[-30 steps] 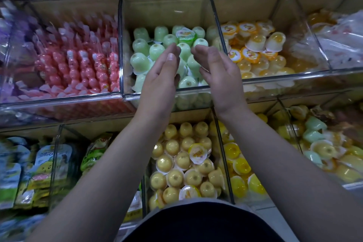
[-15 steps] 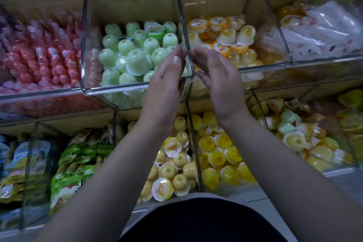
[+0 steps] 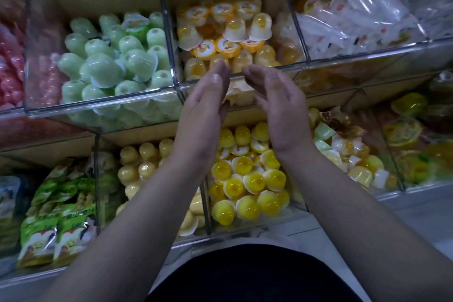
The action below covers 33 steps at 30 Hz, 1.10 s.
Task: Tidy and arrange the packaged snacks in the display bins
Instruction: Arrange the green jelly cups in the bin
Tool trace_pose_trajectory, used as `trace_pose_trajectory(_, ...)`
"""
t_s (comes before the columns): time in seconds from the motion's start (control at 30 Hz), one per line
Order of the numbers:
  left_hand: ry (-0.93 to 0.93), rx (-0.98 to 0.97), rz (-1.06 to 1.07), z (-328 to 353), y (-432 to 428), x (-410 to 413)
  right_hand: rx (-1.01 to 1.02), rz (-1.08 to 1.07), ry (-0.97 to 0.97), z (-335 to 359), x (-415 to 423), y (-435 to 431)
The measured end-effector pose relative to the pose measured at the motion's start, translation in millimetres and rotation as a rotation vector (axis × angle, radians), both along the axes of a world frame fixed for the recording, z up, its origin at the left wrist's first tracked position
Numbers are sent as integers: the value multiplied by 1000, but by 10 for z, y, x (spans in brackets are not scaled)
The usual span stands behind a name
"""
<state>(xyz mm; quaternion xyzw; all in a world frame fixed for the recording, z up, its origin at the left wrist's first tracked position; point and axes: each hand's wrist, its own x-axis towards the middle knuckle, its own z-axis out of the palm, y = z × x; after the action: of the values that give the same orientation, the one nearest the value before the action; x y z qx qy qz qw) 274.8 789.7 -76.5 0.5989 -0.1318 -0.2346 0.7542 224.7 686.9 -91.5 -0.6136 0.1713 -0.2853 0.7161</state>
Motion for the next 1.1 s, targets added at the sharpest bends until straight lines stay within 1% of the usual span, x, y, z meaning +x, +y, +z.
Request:
trace_pose_trajectory(0.1,23,5,-9,-68,-182,-116,9,1,-2,-107,-132,-183)
trace_pose_trajectory(0.27,42,26,-47,-236,-444,-272,29,-9,67,-232,-323,-459)
trace_pose_trajectory(0.43,95,33,-31,-366,-671,-421,52,1,87,-358,-472,-675)
trace_pose_trajectory(0.7,174,75,-24,-629,-928,-608,34,-2,178,-625,-720,-929)
trace_pose_trajectory(1.1,267,239,-70,-1063,-1114,-800,50,-2,398,-1095,-986,-1196)
